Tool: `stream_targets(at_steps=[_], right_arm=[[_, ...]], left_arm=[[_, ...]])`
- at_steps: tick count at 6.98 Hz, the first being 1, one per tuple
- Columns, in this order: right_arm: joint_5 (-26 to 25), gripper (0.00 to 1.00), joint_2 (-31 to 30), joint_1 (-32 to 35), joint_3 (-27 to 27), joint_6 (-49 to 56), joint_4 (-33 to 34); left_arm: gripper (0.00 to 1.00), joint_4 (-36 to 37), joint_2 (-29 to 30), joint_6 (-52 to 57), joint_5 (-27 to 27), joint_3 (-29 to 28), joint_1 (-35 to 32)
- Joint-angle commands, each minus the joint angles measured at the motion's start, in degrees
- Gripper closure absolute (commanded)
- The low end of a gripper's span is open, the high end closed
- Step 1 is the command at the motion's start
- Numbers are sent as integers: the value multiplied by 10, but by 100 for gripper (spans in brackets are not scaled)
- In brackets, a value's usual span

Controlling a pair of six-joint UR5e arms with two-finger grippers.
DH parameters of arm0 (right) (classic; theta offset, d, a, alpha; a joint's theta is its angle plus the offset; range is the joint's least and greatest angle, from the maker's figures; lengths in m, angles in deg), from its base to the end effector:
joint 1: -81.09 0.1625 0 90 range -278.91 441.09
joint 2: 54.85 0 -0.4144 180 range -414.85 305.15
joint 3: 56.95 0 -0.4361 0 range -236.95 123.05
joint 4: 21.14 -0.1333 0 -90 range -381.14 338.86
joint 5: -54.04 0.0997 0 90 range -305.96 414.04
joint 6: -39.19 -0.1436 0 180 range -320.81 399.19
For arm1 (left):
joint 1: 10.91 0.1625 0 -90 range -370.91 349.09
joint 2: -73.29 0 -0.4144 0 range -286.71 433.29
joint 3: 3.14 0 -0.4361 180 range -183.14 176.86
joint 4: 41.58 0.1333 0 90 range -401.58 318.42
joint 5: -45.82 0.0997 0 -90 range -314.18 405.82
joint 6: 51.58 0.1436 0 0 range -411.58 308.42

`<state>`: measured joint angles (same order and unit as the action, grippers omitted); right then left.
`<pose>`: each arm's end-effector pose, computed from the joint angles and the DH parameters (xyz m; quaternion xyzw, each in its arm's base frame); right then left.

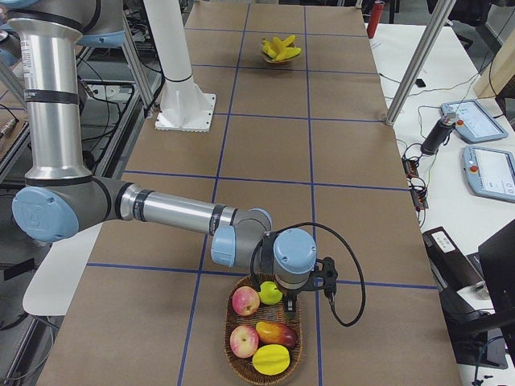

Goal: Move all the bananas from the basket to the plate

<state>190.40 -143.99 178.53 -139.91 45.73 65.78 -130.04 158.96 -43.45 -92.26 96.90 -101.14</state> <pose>0.0983 -0.5257 0.7281 0.0232 -0.3936 0.0179 0.9188 -0.0285 -0.5090 0.6208 0.0628 0.4036 0.0777 0.9095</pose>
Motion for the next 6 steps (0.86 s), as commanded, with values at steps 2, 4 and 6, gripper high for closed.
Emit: stream_targets(at_steps=[2, 4, 6], right_arm=[[1, 0, 15, -13, -2, -37, 1], [-5, 0, 27, -30, -3, -39, 5], [-7, 0, 24, -62, -65, -118, 38]], left_arm=[[0, 1, 10, -15, -3, -9, -4], [0, 0, 20, -51, 75, -9, -3], [0, 0, 19, -51, 76, -11, -2]])
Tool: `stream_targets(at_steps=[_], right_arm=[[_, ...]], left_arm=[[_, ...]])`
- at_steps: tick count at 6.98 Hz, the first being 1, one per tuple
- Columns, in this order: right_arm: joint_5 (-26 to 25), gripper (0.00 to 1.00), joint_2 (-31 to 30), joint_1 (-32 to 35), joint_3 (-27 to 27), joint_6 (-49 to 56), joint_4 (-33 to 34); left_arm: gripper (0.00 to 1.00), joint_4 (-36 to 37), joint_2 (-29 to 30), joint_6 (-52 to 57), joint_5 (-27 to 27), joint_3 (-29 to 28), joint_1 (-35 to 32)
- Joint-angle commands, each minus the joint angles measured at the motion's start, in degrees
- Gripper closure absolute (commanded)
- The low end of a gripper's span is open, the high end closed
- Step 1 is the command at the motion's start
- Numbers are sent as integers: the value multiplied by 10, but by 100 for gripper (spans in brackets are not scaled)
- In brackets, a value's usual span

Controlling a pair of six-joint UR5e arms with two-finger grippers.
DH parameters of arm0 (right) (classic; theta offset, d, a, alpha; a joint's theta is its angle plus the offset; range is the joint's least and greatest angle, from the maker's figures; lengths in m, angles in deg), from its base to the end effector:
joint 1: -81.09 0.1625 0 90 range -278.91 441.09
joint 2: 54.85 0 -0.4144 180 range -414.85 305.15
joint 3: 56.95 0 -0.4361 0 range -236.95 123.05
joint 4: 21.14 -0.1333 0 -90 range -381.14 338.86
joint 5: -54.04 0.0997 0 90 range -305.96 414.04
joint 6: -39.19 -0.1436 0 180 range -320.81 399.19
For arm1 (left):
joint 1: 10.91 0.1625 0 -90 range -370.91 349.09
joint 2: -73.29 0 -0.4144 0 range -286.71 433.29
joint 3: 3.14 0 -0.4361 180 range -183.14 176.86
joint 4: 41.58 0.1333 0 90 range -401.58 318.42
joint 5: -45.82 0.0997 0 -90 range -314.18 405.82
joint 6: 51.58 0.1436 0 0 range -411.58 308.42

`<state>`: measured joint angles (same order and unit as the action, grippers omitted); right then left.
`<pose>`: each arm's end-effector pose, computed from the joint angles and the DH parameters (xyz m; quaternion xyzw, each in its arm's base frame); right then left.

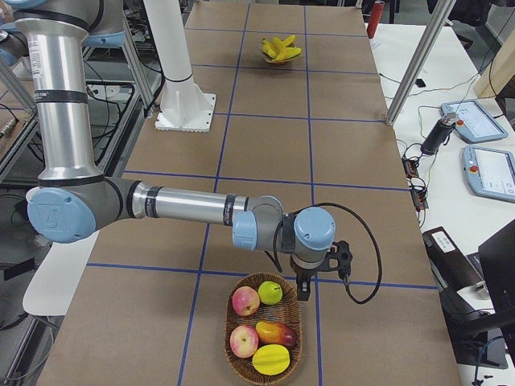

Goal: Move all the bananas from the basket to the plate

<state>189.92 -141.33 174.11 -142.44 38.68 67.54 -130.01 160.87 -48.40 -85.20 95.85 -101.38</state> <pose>0.0598 -0.5594 0.6830 0.0112 -0.3896 0.0272 0.9205 -0.0434 -0.5242 0.6259 0.0520 0.3486 0.0374 0.9351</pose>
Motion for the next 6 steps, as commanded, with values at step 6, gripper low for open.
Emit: stream_targets(at_steps=[6], right_arm=[[-31, 0, -23, -36, -88, -49, 47]], left_arm=[[0, -2, 0, -2, 8, -4, 1]])
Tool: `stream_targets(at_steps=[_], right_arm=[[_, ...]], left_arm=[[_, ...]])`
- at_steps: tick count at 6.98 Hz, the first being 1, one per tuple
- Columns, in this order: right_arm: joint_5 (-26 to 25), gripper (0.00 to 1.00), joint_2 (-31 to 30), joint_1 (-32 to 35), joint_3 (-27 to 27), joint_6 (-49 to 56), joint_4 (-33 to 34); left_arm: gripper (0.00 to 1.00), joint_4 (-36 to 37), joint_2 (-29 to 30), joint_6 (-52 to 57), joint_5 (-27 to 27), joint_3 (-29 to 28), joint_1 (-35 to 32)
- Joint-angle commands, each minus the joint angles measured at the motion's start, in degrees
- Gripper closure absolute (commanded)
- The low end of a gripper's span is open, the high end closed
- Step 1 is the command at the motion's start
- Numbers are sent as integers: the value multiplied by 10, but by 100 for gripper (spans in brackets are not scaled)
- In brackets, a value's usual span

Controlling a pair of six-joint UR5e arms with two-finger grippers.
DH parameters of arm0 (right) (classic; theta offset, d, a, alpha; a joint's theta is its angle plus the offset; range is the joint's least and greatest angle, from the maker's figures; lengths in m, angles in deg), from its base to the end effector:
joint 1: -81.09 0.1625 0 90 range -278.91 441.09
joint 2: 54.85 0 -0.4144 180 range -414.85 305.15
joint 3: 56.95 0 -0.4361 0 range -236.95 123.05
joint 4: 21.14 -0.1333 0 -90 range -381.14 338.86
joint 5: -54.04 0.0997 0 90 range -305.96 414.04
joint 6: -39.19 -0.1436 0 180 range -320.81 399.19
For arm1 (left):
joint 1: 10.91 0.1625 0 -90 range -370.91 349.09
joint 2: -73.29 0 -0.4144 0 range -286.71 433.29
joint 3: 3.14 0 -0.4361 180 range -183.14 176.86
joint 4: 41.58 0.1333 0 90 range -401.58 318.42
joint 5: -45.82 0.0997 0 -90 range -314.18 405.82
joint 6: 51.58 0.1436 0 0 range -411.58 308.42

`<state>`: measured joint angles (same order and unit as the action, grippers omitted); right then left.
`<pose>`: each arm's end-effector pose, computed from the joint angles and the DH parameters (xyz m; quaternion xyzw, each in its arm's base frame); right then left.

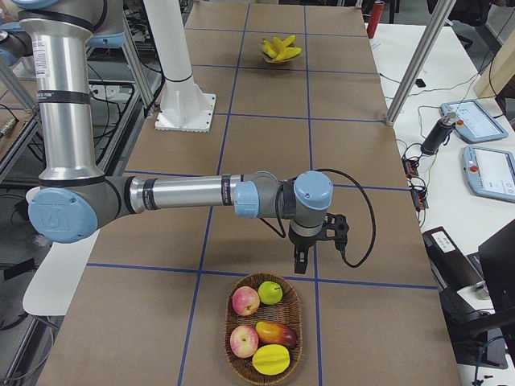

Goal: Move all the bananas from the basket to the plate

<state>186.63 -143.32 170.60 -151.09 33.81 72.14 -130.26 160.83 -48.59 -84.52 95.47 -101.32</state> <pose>0.0314 -0.5493 0.6351 0.0008 -0.3636 0.0322 0.9310 -0.0441 -0.5241 0.6305 0.0498 0.3432 0.0356 0.9373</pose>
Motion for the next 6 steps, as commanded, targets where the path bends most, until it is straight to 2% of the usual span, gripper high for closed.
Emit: stream_targets(at_steps=[1, 6], right_arm=[[7, 0, -3, 0, -1, -2, 1], [16, 0, -3, 0, -2, -3, -4]], left_arm=[[0, 1, 0, 0, 1, -1, 1], [0, -4, -1, 1, -4, -16, 1]])
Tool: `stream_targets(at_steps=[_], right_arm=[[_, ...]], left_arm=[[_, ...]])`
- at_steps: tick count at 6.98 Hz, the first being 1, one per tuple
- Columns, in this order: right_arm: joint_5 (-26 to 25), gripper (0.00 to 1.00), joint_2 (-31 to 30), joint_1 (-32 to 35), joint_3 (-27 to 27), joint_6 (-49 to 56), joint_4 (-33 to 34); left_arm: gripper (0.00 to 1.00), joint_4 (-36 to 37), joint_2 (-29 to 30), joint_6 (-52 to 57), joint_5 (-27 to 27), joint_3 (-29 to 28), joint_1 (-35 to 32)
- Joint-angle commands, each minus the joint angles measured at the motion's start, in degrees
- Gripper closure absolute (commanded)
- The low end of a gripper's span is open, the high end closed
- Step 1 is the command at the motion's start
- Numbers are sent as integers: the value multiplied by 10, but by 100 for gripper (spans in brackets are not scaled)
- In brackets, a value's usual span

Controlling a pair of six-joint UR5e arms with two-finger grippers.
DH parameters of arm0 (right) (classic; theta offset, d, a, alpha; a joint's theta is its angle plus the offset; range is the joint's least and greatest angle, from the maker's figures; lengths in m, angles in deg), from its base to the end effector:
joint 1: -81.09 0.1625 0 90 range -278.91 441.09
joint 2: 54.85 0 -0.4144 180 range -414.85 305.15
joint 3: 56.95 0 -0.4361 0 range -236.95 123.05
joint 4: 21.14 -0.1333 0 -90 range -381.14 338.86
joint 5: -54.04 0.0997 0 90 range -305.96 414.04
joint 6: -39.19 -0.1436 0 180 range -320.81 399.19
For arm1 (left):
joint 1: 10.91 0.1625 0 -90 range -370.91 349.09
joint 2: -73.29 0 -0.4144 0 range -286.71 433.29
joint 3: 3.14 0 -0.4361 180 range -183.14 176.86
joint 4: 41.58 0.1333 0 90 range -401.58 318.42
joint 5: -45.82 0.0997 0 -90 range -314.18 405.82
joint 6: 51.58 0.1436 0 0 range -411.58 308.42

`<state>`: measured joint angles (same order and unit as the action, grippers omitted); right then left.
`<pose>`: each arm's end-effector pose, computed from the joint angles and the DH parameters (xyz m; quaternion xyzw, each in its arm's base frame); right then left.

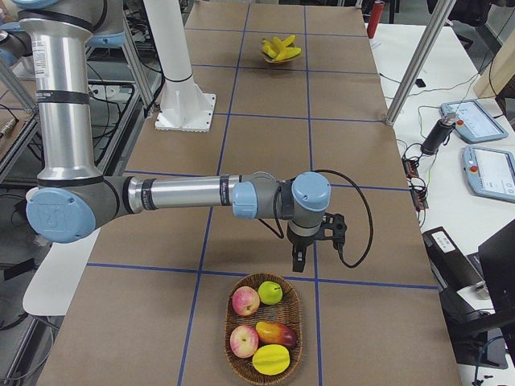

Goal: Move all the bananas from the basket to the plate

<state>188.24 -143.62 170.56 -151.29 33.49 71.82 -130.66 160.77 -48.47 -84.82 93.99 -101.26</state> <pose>0.0281 -0.5475 0.6328 0.0006 -0.3767 0.0332 0.9257 -0.0430 -0.5227 0.6438 0.0407 0.3460 0.0337 0.9367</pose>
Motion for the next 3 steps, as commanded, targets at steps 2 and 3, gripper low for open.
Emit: stream_targets(at_steps=[2, 3], right_arm=[[1, 0, -5, 0, -1, 0, -1], [4, 0, -10, 0, -5, 0, -2]], left_arm=[[0, 0, 0, 0, -1, -1, 1], [0, 0, 1, 0, -1, 0, 1]])
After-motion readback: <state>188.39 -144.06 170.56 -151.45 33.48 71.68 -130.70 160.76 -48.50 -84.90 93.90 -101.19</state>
